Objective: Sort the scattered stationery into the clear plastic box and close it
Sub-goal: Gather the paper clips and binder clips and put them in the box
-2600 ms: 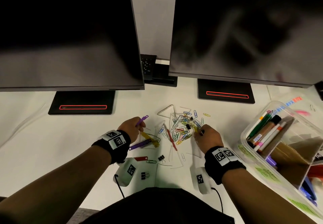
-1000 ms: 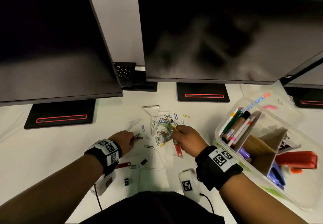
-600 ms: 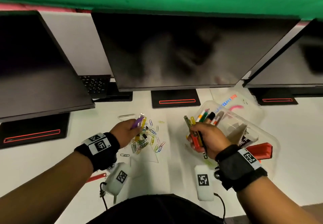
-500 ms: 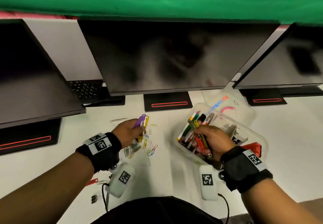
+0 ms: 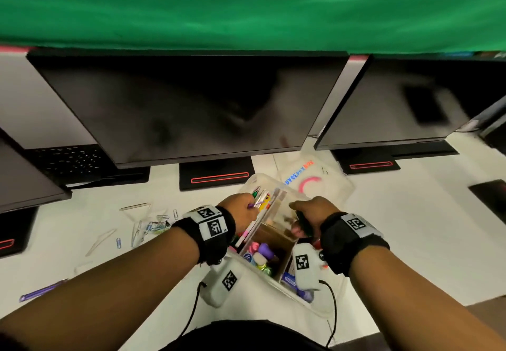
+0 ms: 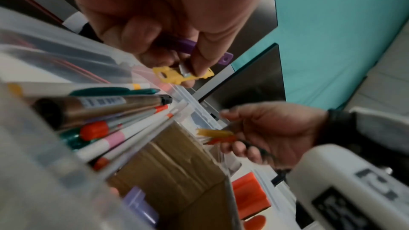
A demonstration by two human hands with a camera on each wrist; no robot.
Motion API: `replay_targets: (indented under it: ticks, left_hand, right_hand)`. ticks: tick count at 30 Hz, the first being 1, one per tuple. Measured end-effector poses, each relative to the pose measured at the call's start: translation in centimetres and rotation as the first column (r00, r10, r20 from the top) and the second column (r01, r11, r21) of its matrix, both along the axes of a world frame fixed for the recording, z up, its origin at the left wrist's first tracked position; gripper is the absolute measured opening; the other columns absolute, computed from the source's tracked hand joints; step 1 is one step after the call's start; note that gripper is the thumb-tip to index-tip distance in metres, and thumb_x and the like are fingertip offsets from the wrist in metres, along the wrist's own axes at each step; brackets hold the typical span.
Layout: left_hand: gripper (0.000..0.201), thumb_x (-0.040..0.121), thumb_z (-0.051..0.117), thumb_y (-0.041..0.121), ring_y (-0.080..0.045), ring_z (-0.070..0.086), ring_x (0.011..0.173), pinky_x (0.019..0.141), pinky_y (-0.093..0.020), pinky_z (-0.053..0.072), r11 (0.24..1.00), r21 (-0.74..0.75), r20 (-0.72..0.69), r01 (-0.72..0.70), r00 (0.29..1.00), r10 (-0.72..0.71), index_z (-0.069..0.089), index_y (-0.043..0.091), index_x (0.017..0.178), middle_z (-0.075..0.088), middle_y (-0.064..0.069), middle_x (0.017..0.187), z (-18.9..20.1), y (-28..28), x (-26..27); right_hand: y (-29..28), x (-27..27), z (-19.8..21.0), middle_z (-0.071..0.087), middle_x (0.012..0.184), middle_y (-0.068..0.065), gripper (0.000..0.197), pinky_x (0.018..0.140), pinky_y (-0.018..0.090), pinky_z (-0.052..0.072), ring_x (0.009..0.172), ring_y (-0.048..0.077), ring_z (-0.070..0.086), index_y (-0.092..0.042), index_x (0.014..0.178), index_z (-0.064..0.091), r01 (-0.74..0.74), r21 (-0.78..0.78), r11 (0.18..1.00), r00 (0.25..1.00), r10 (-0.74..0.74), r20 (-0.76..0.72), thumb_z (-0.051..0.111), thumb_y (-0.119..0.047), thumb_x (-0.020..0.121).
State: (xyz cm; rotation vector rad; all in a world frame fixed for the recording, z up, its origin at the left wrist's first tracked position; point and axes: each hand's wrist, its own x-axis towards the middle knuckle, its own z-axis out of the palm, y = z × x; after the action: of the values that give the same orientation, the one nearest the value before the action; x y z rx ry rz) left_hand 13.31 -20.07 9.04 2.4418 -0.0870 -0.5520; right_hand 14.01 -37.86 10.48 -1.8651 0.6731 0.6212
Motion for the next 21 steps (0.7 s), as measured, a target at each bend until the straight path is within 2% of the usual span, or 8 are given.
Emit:
replay_targets:
  ticks: [2,4,6,10,12,14,18,21]
  left_hand:
    - [0.019,0.095,0.044,0.026,-0.031,0.057,0.091,0.071,-0.026,0.037,0.996,0.075,0.006,0.037,0.999,-0.038,0.056,0.011,0.096,0.061,-0.016,0.098,0.2,-1.1,0.3]
    - [0.028,0.096,0.041,0.028,-0.033,0.058,0.104,0.078,-0.028,0.041,0.986,0.153,0.001,0.063,0.998,-0.064,0.054,0.009,0.112,0.062,-0.016,0.113,0.3,-2.2,0.5]
    - [0.032,0.096,0.04,0.028,-0.033,0.057,0.11,0.086,-0.032,0.044,0.968,0.238,-0.01,0.081,0.997,-0.081,0.051,0.009,0.119,0.06,-0.015,0.12,0.3,-3.3,0.7]
    - [0.026,0.095,0.042,0.017,-0.033,0.058,0.112,0.091,-0.036,0.046,0.92,0.357,-0.019,0.16,0.986,-0.164,0.053,0.008,0.116,0.06,-0.014,0.12,-0.2,-5.3,0.6]
    - [0.022,0.092,0.045,0.015,-0.031,0.06,0.108,0.089,-0.037,0.048,0.899,0.386,-0.019,0.205,0.977,-0.215,0.056,0.009,0.11,0.062,-0.013,0.116,-0.4,-6.2,0.6]
    - [0.022,0.094,0.044,0.014,-0.03,0.061,0.106,0.088,-0.035,0.049,0.87,0.423,-0.035,0.253,0.964,-0.263,0.059,0.006,0.109,0.063,-0.014,0.114,-0.3,-7.1,0.7]
    - [0.023,0.092,0.05,0.014,-0.031,0.06,0.107,0.087,-0.034,0.048,0.846,0.453,-0.03,0.281,0.953,-0.301,0.06,0.003,0.11,0.062,-0.016,0.115,0.4,-8.0,1.2]
    - [0.029,0.086,0.06,0.019,-0.031,0.059,0.108,0.088,-0.034,0.047,0.877,0.412,0.009,0.246,0.962,-0.274,0.058,0.005,0.112,0.061,-0.015,0.116,0.4,-7.2,1.3]
  right_hand:
    - [0.0,0.8,0.2,0.054,0.069,0.016,0.017,0.049,0.034,0.055,0.052,0.03,0.06,0.0,0.085,0.047,-0.023,0.021,1.0,1.0,0.023,-0.013,0.056,-0.013,0.091]
    - [-0.4,1.2,0.4,0.056,0.071,0.018,0.012,0.059,0.041,0.06,0.064,0.037,0.065,0.0,0.092,0.048,-0.065,-0.006,0.998,0.998,0.065,-0.023,0.054,-0.01,0.09]
    - [-1.2,1.6,0.1,0.059,0.073,0.015,0.015,0.062,0.039,0.06,0.07,0.035,0.066,-0.002,0.098,0.055,-0.097,-0.065,0.993,0.995,0.096,-0.013,0.056,-0.011,0.085]
    - [-1.9,1.3,0.2,0.062,0.071,0.021,0.008,0.049,0.033,0.057,0.053,0.029,0.063,0.003,0.089,0.053,-0.137,-0.053,0.989,0.989,0.135,-0.054,0.052,-0.005,0.087]
    - [-2.0,1.2,0.4,0.062,0.079,0.024,0.012,0.041,0.027,0.052,0.05,0.028,0.062,0.005,0.094,0.054,-0.164,-0.064,0.984,0.986,0.161,-0.05,0.051,-0.005,0.088]
    - [-2.1,1.1,0.4,0.06,0.084,0.026,0.02,0.042,0.028,0.052,0.051,0.029,0.06,0.008,0.103,0.052,-0.179,-0.055,0.982,0.984,0.178,-0.03,0.051,-0.005,0.089]
    - [-2.1,1.1,0.2,0.059,0.079,0.025,0.018,0.049,0.032,0.052,0.049,0.028,0.059,0.008,0.101,0.051,-0.213,-0.06,0.975,0.977,0.213,-0.009,0.051,-0.005,0.089]
    - [-1.9,0.9,0.1,0.061,0.077,0.022,0.021,0.049,0.031,0.055,0.05,0.028,0.06,0.007,0.105,0.05,-0.248,-0.077,0.966,0.969,0.248,-0.01,0.052,-0.006,0.089]
